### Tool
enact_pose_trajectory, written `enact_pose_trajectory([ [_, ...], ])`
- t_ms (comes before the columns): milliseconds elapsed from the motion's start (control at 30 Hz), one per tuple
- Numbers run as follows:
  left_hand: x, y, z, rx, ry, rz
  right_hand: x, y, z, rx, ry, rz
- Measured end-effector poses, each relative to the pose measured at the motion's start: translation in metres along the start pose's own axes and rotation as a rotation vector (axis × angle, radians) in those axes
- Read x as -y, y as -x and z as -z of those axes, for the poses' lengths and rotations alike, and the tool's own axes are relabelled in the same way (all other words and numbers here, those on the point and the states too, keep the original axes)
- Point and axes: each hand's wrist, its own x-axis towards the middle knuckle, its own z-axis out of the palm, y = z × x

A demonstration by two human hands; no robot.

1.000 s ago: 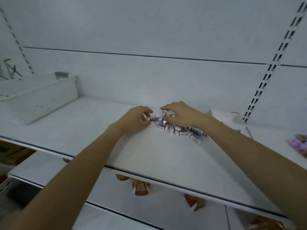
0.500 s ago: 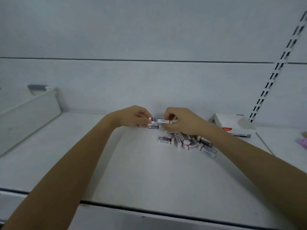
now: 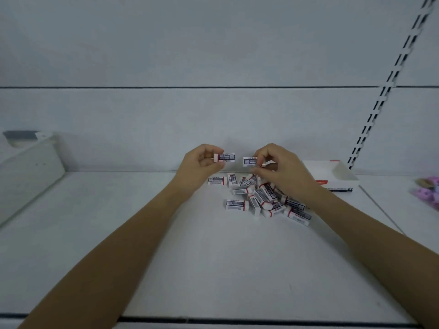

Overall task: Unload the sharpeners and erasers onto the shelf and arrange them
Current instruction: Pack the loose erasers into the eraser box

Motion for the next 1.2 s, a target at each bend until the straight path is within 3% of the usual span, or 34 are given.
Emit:
enact_pose_trajectory([
  [267,-0.011,0.010,-0.022,-0.021,-0.002,-0.042,-0.002,0.003,0.018,-0.068,-0.034,0.050],
  [400,-0.026,0.005,-0.037,-0.093,0.180,0.010,-0.013,0.000,0.051,-0.101,-0.026,0.041],
  [567,-0.052,-0.014,-0.086,-0.195,0.179,-0.029,-0.041,0.000,0.101,-0.073,0.168,0.025],
  [800,-0.048,-0.046,-0.173,-0.119,-0.255,-0.125,-0.091,0.021,0.132,-0.131,0.168,-0.090],
  [967,-0.038,-0.041,-0.202,0.094,-0.640,-0.156,-0.106,0.029,0.137,-0.035,0.159,-0.081],
  [1200,-0.024,-0.038,-0.204,0.176,-0.779,-0.162,-0.124,0.027,0.129,0.076,0.368,-0.057],
])
